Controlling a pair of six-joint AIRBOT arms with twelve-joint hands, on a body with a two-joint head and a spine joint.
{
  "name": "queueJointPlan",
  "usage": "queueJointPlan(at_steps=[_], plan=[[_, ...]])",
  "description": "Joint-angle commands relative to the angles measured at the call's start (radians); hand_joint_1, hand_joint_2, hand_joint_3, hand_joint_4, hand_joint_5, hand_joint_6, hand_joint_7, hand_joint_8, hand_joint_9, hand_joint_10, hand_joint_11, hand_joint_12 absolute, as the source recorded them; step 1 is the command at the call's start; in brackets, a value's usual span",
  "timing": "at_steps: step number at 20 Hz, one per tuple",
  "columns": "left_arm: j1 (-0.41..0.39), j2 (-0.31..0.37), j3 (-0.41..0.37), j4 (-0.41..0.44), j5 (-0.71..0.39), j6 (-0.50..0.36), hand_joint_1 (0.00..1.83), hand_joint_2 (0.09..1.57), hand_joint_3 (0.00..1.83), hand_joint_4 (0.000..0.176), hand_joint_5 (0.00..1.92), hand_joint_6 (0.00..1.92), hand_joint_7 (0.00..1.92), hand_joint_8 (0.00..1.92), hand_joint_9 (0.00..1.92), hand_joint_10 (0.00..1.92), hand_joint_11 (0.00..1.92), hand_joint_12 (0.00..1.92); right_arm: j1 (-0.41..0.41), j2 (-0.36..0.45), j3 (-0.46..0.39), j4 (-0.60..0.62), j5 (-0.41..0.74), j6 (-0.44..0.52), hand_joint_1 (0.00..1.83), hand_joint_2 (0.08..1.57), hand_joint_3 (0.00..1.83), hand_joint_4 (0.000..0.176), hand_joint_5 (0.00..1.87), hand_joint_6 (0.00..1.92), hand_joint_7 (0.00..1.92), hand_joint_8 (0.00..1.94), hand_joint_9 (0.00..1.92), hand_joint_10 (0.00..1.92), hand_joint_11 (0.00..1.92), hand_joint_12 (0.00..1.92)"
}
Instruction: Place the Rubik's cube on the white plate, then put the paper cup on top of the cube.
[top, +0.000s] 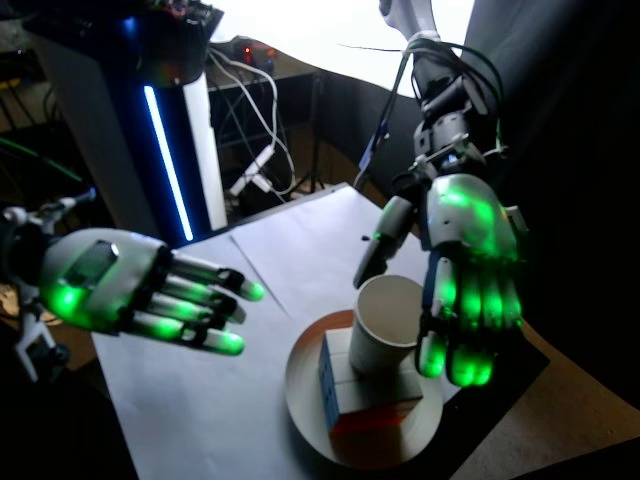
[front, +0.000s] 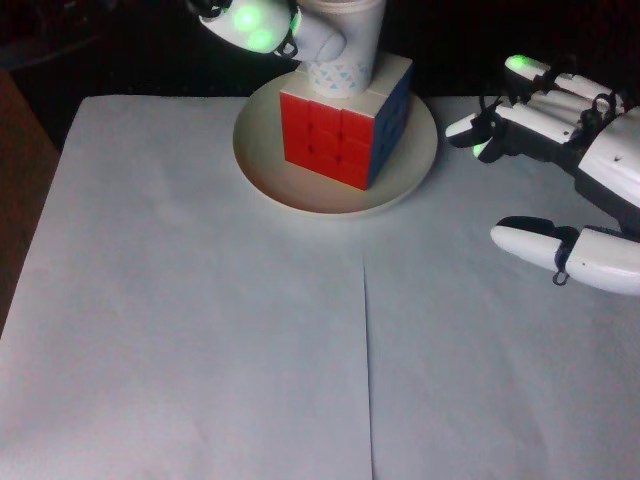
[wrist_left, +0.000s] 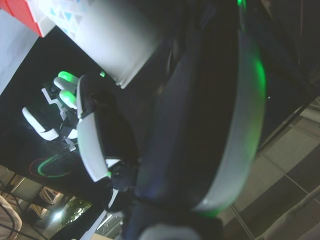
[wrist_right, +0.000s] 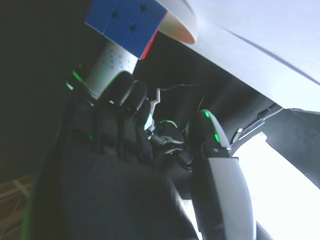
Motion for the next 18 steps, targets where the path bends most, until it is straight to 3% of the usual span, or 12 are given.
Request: queueJointPlan(at_steps=[1,2,3,5,6,7,11,12,13,15,17,18], plan=[[-0.014,0.013,-0.009,-0.034,-0.088,0.001,0.55,1.07,0.0,0.175,0.0,0.0,0.0,0.0,0.0,0.03,0.0,1.32,0.005,-0.001,0.002,0.008,0.13,-0.001,0.68,1.31,0.0,0.0,0.08,0.75,0.24,0.84,0.2,1.28,0.01,1.74],[-0.014,0.025,-0.021,-0.054,-0.097,0.024,0.56,1.07,0.0,0.175,0.0,0.0,0.0,0.0,0.0,0.01,0.0,1.23,0.005,-0.001,0.001,0.008,0.13,-0.001,0.68,1.31,0.0,0.0,0.09,0.73,0.27,0.82,0.23,1.28,0.0,1.73],[-0.014,0.053,-0.051,-0.109,-0.114,0.087,0.55,1.09,0.0,0.165,0.0,0.0,0.0,0.0,0.0,0.0,0.0,0.53,0.005,0.002,0.0,0.008,0.131,-0.001,0.71,1.32,0.0,0.001,0.06,0.69,0.26,0.88,0.18,1.26,0.0,1.67],[-0.014,0.101,-0.099,-0.18,-0.145,0.171,0.52,1.1,0.0,0.156,0.0,0.0,0.0,0.0,0.0,0.0,0.0,0.21,0.005,0.002,-0.005,0.008,0.132,-0.001,0.64,1.3,0.0,0.035,0.07,0.68,0.26,0.89,0.18,1.25,0.0,1.6],[-0.014,0.12,-0.118,-0.206,-0.161,0.196,0.5,1.09,0.0,0.166,0.0,0.0,0.0,0.0,0.0,0.0,0.0,0.21,0.005,0.003,-0.007,0.008,0.133,-0.001,0.67,1.3,0.0,0.0,0.07,0.71,0.24,0.9,0.18,1.29,0.0,1.63],[-0.014,0.145,-0.139,-0.231,-0.181,0.225,0.49,1.1,0.0,0.167,0.0,0.0,0.0,0.0,0.0,0.0,0.0,0.01,0.005,0.004,-0.01,0.008,0.133,-0.001,0.68,1.31,0.0,0.0,0.06,0.74,0.23,0.96,0.19,1.33,0.0,1.68],[-0.002,0.243,-0.227,-0.366,-0.266,0.369,0.54,1.15,0.01,0.107,0.0,0.0,0.0,0.0,0.0,0.0,0.03,0.02,0.005,0.043,-0.028,0.009,0.183,-0.017,0.73,1.3,0.0,0.0,0.17,0.53,0.29,0.66,0.22,1.21,0.0,1.68],[0.015,0.281,-0.261,-0.426,-0.305,0.423,0.5,1.11,0.01,0.12,0.0,0.0,0.0,0.0,0.0,0.0,0.01,0.33,0.005,0.06,-0.04,0.018,0.211,-0.035,0.66,1.32,0.0,0.0,0.14,0.5,0.28,0.61,0.18,1.12,0.0,1.58],[0.032,0.31,-0.286,-0.473,-0.341,0.47,0.49,1.11,0.0,0.154,0.0,0.0,0.0,0.0,0.0,0.0,0.0,0.3,0.005,0.072,-0.048,0.025,0.23,-0.051,0.64,1.33,0.0,0.0,0.14,0.45,0.27,0.47,0.17,1.01,0.0,1.52],[0.061,0.35,-0.321,-0.533,-0.393,0.519,0.54,1.16,0.01,0.175,0.0,0.0,0.0,0.0,0.0,0.0,0.0,0.0,0.005,0.09,-0.056,0.033,0.259,-0.063,0.55,1.34,0.0,0.035,0.13,0.22,0.31,0.07,0.16,0.63,0.0,1.26],[0.095,0.396,-0.36,-0.585,-0.449,0.571,0.48,1.2,0.02,0.144,0.0,0.0,0.0,0.0,0.0,0.0,0.0,0.0,0.006,0.113,-0.063,0.042,0.28,-0.077,0.44,1.37,0.0,0.01,0.1,0.02,0.19,0.0,0.16,0.23,0.0,0.94],[0.111,0.415,-0.376,-0.601,-0.466,0.588,0.48,1.21,0.02,0.134,0.0,0.0,0.0,0.0,0.0,0.0,0.0,0.0,0.007,0.124,-0.069,0.051,0.294,-0.095,0.36,1.38,0.0,0.016,0.05,0.0,0.13,0.0,0.16,0.1,0.0,0.75]])
